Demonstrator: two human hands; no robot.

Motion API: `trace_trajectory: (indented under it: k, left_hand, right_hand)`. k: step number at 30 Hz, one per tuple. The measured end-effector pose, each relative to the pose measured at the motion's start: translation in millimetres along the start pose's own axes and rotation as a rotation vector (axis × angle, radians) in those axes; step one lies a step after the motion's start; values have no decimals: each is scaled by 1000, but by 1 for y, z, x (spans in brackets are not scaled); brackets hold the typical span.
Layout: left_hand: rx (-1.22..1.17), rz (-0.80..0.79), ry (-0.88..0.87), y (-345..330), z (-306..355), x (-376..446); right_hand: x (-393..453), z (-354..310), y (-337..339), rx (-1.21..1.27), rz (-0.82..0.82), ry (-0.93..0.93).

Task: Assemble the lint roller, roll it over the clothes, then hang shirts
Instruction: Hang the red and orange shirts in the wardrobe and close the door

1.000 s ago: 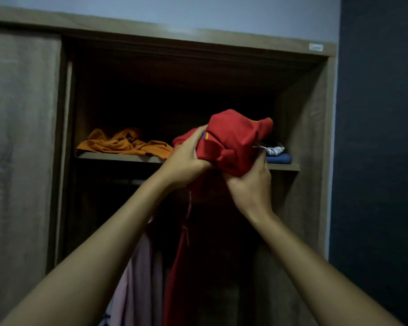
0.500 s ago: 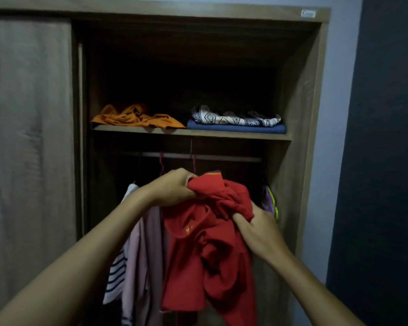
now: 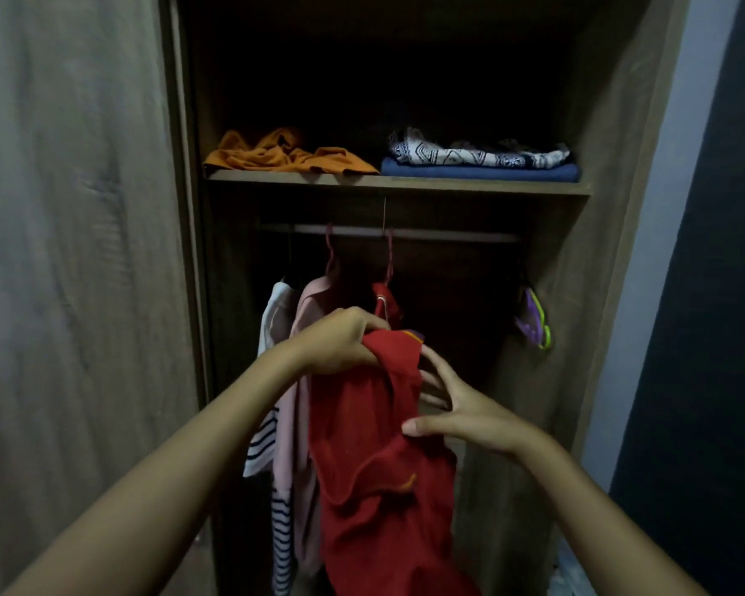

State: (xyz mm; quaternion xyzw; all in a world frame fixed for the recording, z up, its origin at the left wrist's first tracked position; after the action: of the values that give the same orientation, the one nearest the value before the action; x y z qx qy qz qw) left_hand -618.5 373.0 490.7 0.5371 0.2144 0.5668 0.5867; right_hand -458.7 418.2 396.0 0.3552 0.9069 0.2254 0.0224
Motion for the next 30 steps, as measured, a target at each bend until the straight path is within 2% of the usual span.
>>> trace_trajectory:
  k: [2, 5, 9, 11, 14, 16, 18, 19, 23, 28, 30]
  left_hand:
    - [100, -38, -27, -4, 5, -2]
    - [133, -35, -17, -12, -1, -8]
    - [-63, 134, 21, -10, -23, -32]
    - [-115, 162, 67, -14, -43, -52]
    - [-48, 52, 248, -40, -89, -92]
    - [-35, -38, 363, -62, -119, -116]
    - [-48, -33, 424, -74, -137, -130]
    - [-76, 29, 435, -74, -142, -132]
    - [-316, 330, 394, -45, -130, -120]
    - [-237, 312, 209, -19, -81, -84]
    - [-180, 333, 177, -15, -71, -72]
  right_hand:
    - [7, -11, -12, 31, -15, 44]
    - [14, -30, -24, -19, 56, 99]
    - [20, -44, -22, -169, 170, 132]
    - [20, -48, -17, -248, 235, 138]
    - [18, -56, -5, -246, 393, 138]
    - [15, -60, 7, -194, 564, 140]
    - [12, -61, 20, -143, 722, 165]
    - [12, -62, 25, -150, 749, 178]
    - [15, -46, 22, -177, 643, 65]
    - [17, -16, -20, -241, 300, -2]
    - [18, -7, -33, -306, 218, -6]
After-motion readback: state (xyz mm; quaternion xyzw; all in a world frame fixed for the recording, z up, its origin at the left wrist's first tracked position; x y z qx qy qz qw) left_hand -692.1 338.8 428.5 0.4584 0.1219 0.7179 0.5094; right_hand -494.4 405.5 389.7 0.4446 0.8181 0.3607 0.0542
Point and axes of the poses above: each hand's wrist, its own x-axis towards the middle knuckle, its own y-axis out of the back of the hand, z = x × y, the point moved 5 cm from there along x, towards the middle knuckle
